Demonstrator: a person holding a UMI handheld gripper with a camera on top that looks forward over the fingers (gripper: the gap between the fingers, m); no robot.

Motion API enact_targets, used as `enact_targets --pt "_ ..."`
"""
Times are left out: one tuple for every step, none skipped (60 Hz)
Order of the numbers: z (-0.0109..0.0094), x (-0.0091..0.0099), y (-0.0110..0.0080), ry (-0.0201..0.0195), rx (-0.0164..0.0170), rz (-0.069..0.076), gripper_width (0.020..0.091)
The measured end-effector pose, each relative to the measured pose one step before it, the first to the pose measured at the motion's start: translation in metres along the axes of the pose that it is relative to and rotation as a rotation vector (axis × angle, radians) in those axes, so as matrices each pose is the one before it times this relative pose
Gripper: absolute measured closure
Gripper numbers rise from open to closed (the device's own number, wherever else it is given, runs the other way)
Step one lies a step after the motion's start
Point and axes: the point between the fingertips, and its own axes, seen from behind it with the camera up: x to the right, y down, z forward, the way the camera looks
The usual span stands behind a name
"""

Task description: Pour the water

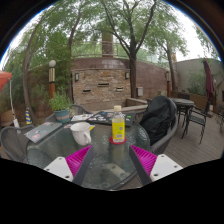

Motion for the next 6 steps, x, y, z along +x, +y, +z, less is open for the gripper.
enact_targets --pt "-0.00703 -0.00146 0.00174 0.00051 -0.00201 -0.0003 0.0267" --pt "-0.00762 -0.00136 0.00051 0.00281 0.00027 -0.0032 0.0267" --pt "-0.00561 -0.00148 0.00073 0.00380 0.00456 -0.0037 0.0265" --pt "-0.00644 -0.00065 0.00050 0.00395 0.00583 -0.0040 0.0265" --pt "-0.00646 -0.00048 0.00028 0.00374 0.00463 -0.0051 0.0266" --pt "-0.00641 -0.00068 0.00032 0.00326 0.00322 -0.0060 0.0265"
